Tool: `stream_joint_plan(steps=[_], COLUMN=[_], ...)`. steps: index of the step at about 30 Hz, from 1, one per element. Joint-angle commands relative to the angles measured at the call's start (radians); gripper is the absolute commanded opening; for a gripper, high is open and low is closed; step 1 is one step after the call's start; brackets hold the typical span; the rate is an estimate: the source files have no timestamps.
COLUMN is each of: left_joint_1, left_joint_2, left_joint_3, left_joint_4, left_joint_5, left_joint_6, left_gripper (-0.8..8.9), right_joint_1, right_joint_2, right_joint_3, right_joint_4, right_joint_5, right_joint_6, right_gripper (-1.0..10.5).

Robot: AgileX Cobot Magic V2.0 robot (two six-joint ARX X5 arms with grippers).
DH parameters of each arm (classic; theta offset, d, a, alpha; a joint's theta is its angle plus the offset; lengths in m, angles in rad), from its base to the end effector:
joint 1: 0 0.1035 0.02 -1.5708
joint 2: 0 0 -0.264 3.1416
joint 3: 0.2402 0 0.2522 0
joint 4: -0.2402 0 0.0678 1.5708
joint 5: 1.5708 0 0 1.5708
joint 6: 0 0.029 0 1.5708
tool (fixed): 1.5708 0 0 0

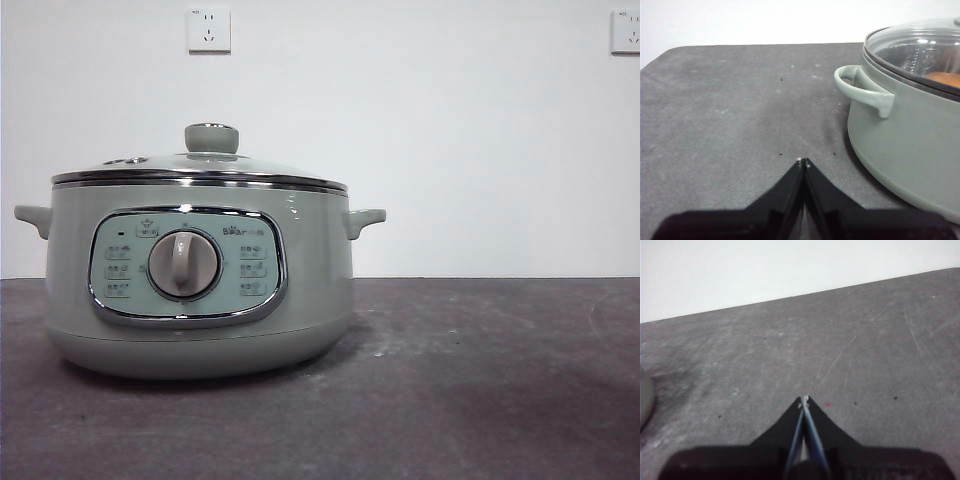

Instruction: Pick up the potato,open the lid,put the potato in the pot,close the lid

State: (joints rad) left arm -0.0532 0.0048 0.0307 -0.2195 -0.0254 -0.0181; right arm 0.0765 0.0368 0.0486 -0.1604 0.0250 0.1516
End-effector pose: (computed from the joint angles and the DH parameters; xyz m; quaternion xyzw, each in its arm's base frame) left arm 0.0942 -0.0043 0.1525 -0.0052 0.0967 -0.0130 0.9952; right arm 0.0959 0.0066 0.1618 0.0717 0.0759 0.0200 0.9943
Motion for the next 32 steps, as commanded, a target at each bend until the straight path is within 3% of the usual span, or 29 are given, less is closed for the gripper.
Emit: stream_joint_plan(steps=[1, 6, 9, 32], left_joint_1=[0.003, 0.003, 0.003, 0.003], left_joint_2=[-0.003, -0.003, -0.003, -0.003], left_joint_3=[-0.014, -0.014, -0.014, -0.014], left_joint_4=[0.002, 0.002, 0.002, 0.002], left_joint_5=[0.002, 0.002, 0.002, 0.002], left_joint_6=[0.008, 0.008, 0.008, 0.008], left_gripper=[-0.03, -0.03, -0.03, -0.03], right_joint_1=[-0.001, -0.001, -0.001, -0.002], right_joint_2=[-0.017, -0.034, -0.035, -0.030], right_joint_3=[-0.031, -0.043, -0.043, -0.042], right_joint_4=[0.014, -0.012, -0.014, -0.013], right_joint_5=[-0.002, -0.002, 0.000, 0.006], right_joint_6=[0.034, 0.035, 0.087, 0.084], right_gripper=[-0.2, -0.2, -0.2, -0.2])
